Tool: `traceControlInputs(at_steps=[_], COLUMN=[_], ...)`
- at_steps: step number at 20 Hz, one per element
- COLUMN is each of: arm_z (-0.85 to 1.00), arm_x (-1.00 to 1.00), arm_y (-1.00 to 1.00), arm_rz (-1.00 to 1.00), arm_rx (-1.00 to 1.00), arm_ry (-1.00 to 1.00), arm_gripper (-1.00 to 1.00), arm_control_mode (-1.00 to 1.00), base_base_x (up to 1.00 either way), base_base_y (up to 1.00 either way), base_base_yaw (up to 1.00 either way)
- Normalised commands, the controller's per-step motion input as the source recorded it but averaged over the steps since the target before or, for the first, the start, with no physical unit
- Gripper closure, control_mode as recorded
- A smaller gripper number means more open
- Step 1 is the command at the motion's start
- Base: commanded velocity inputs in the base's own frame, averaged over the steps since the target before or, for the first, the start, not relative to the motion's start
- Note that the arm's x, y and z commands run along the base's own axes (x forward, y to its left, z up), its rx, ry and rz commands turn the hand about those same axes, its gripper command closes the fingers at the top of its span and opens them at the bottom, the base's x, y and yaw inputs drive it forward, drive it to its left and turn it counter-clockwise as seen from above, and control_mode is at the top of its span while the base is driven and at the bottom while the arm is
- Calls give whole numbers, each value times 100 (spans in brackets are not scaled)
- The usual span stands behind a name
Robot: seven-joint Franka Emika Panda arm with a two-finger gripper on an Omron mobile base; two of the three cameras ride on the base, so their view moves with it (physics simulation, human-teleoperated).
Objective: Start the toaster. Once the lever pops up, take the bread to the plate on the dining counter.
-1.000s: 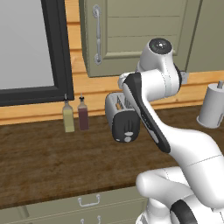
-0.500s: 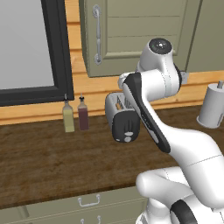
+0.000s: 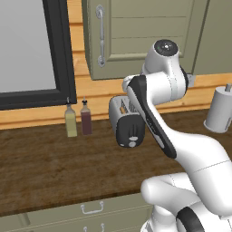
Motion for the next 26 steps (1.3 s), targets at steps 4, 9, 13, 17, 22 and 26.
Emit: traceControlInputs(at_steps=[4,9,13,17,22,26], arm_z=[0,0,0,0,0,0], arm_x=[0,0,0,0,0,0], arm_y=[0,0,0,0,0,0], arm_rz=[0,0,0,0,0,0], arm_rx=[0,0,0,0,0,0], arm_ry=[0,0,0,0,0,0], arm_gripper=[-100,-100,-100,-100,-100,-100], arm_control_mode=[-100,-100,-100,-100,-100,-100], base_base_x=[0,0,0,0,0,0], base_base_y=[0,0,0,0,0,0], base_base_yaw=[0,0,0,0,0,0])
